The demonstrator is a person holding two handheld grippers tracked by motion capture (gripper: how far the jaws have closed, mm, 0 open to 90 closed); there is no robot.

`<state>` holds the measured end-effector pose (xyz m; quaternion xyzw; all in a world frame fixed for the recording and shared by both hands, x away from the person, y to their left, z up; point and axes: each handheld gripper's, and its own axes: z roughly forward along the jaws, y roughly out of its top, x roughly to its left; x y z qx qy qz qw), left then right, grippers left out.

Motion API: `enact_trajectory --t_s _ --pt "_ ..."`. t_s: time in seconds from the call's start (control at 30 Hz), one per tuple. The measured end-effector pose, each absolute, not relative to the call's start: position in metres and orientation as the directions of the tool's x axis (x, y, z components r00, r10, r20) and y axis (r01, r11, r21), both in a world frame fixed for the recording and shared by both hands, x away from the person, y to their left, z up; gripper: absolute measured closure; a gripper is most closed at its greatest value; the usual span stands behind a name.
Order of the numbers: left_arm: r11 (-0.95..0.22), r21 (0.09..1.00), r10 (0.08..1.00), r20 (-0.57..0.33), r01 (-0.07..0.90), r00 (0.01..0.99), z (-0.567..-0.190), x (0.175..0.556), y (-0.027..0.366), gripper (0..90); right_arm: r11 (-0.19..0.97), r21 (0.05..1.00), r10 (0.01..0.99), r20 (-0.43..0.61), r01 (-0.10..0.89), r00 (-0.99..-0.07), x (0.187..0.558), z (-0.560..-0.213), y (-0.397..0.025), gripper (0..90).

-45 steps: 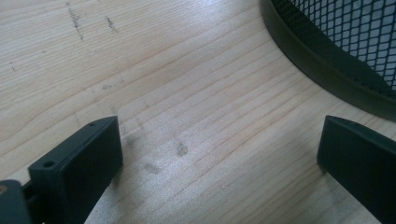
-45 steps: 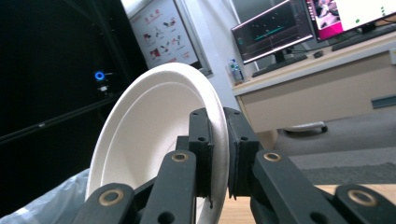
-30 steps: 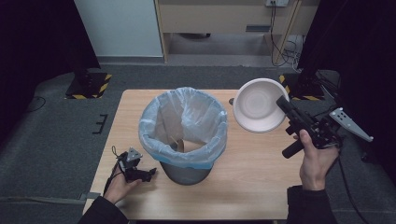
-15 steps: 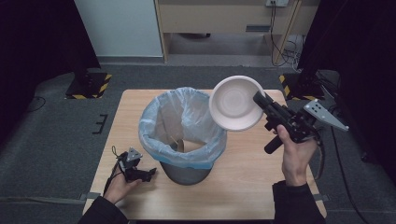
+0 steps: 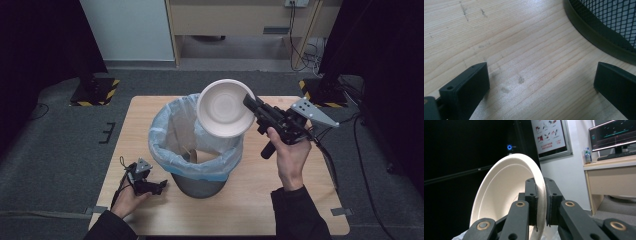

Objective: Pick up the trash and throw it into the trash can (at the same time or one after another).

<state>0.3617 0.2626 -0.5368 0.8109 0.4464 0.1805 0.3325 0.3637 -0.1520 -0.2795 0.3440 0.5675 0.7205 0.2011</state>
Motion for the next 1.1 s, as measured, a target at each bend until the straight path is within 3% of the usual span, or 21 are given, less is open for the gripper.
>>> enact_trajectory --t_s 0.53,0.63,0.8,0.83,0.93,1.0,1.1 --pt "-0.381 0.700 0.844 -0.004 0.604 0.536 -0.537 0.362 0.263 0.0 -0.127 0.982 0.690 0.190 0.141 -0.699 0.374 -0.292 -0.113 80.4" --pt "-0.381 0.700 0.844 -0.003 0.604 0.536 -0.537 0.362 0.263 0.0 -0.100 0.981 0.675 0.189 0.165 -0.713 0.376 -0.296 -0.109 68.3" --pt "-0.381 0.700 0.844 -0.004 0.604 0.536 -0.537 0.362 0.263 0.0 -0.098 0.983 0.683 0.180 0.155 -0.708 0.376 -0.293 -0.114 56.7" --pt "-0.381 0.700 0.844 -0.004 0.604 0.536 -0.537 0.362 0.263 0.0 -0.102 0.986 0.704 0.165 0.131 -0.691 0.374 -0.288 -0.123 47.2" --pt "-0.380 0.700 0.844 -0.004 0.604 0.536 -0.537 0.362 0.263 0.0 -0.128 0.985 0.719 0.175 0.119 -0.673 0.372 -0.286 -0.135 42.0" --pt "-0.381 0.700 0.844 -0.004 0.604 0.536 -0.537 0.362 0.263 0.0 -0.150 0.981 0.757 0.194 0.124 -0.624 0.369 -0.294 -0.158 31.0" --pt "-0.381 0.700 0.844 -0.004 0.605 0.536 -0.537 0.362 0.263 0.0 -0.128 0.980 0.792 0.194 0.153 -0.579 0.367 -0.312 -0.179 27.0"
